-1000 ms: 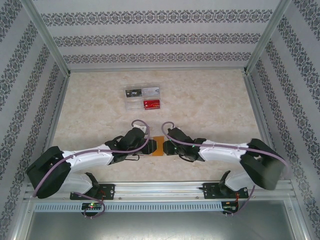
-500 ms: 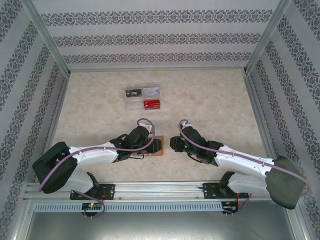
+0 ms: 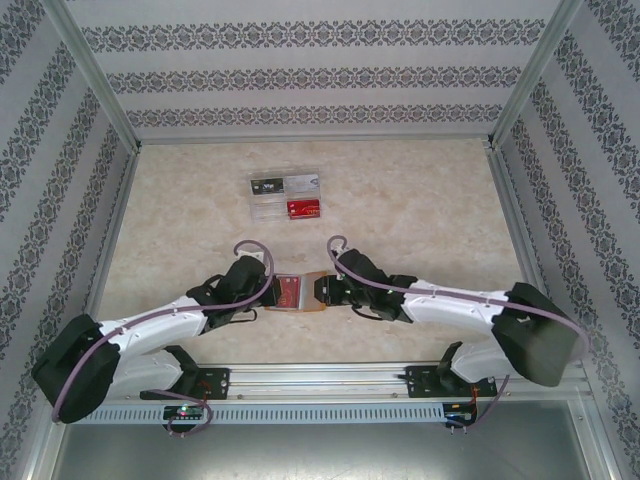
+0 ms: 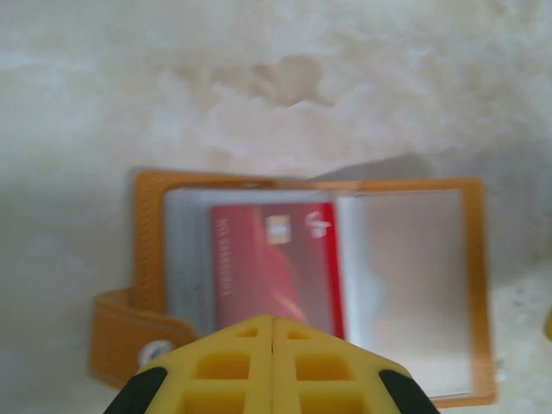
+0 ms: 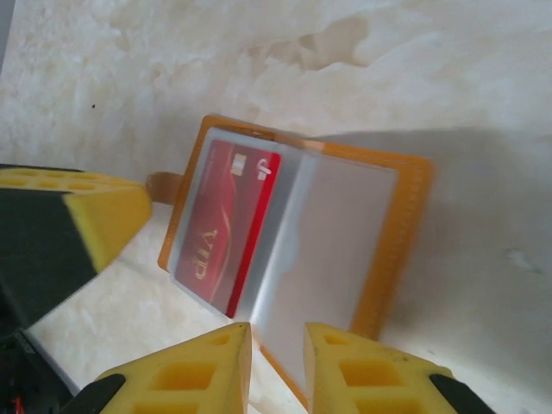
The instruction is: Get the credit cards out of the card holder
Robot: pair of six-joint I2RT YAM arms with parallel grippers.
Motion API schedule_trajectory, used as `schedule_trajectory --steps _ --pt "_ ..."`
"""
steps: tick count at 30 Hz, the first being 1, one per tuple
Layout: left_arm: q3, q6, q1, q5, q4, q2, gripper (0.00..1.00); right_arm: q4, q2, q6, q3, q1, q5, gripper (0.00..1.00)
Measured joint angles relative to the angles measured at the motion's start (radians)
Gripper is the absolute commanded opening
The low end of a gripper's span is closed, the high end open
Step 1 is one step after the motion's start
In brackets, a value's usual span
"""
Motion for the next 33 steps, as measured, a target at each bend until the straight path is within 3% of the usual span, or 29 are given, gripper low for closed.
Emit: schedule_trajectory --steps 11,27,33 --pt "-0.002 0.0 0.003 0.032 0.026 0.075 0.06 0.07 0.161 0.055 0.051 0.001 -0.053 0.23" --pt "-0.007 -0.004 0.004 0.046 0.048 0.082 0.06 0.172 0.266 0.1 0.061 -0.007 -0.114 0.21" --pt "-0.008 -0.004 0.004 0.047 0.05 0.082 0.05 0.197 0.284 0.114 0.061 -0.007 -0.125 0.13"
